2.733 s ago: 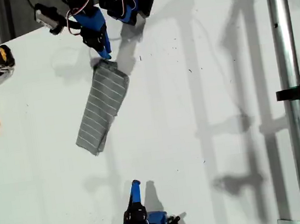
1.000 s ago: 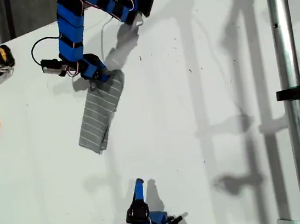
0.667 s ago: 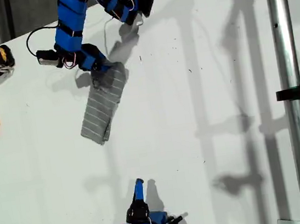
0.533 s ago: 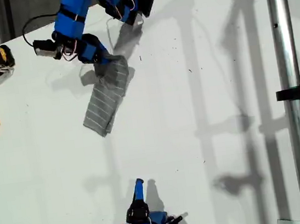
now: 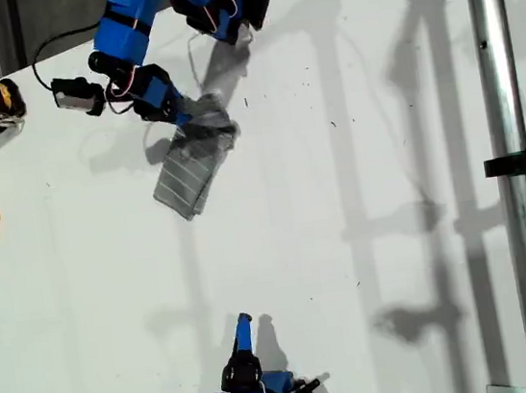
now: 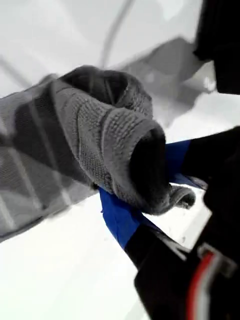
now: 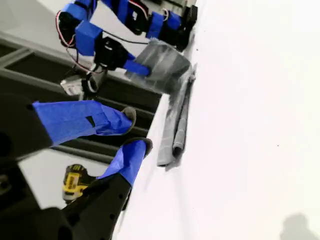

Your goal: Grasp corners of a towel and fold twice.

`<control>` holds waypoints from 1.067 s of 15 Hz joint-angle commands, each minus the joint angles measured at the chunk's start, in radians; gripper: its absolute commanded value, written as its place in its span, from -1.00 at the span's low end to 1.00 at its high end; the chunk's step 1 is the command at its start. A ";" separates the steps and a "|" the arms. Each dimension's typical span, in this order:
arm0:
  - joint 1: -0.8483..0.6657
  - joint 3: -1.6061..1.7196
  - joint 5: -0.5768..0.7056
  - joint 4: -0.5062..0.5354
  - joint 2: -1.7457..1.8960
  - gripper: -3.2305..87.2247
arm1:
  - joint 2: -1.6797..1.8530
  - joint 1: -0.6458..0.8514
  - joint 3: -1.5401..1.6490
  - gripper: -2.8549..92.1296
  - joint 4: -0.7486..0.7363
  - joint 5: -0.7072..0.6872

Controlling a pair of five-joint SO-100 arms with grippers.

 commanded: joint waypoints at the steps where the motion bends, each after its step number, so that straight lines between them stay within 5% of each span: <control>1: 0.002 -0.014 0.005 0.006 0.006 -0.81 | -0.112 0.031 -0.170 -0.94 -0.123 -0.052; 12: 0.009 -0.011 -0.017 0.008 0.006 -0.81 | -0.713 0.017 -0.523 -0.93 -0.526 -0.081; 16: 0.006 -0.008 -0.018 0.008 0.006 -0.81 | -0.793 0.003 -0.684 -0.18 -0.468 -0.089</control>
